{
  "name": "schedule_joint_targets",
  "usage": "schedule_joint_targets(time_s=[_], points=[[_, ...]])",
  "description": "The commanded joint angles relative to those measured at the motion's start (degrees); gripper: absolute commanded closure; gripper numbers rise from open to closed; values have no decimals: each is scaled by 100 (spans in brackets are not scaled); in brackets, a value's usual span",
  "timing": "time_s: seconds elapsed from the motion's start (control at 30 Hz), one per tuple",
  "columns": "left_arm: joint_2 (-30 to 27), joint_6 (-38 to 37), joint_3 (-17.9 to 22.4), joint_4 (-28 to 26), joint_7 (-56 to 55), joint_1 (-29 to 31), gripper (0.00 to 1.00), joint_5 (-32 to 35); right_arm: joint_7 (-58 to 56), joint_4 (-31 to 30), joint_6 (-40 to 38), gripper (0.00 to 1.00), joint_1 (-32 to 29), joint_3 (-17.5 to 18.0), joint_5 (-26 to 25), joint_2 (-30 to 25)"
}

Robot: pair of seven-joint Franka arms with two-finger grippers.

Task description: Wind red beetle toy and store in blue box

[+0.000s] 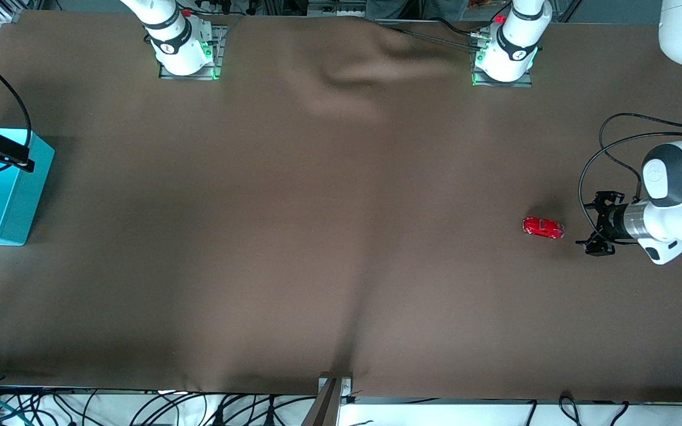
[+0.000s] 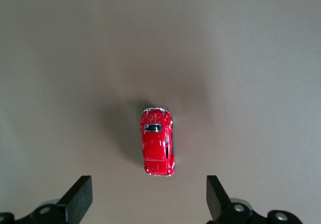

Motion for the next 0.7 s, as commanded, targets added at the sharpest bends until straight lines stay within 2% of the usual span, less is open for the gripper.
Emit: schedule_joint_targets(time_s=[0.0,0.07,0.67], points=[[-114,591,10,-554,-209,-17,0,-76,-95,129,-26,0,-53,12,121,46],[-70,1107,1,-817,-392,-25,0,-84,-95,129,-26,0,-53,12,130,46],[448,1620,-25,-863,-649,-61,0,-146,-95,129,-17,0,-53,12,130,46]])
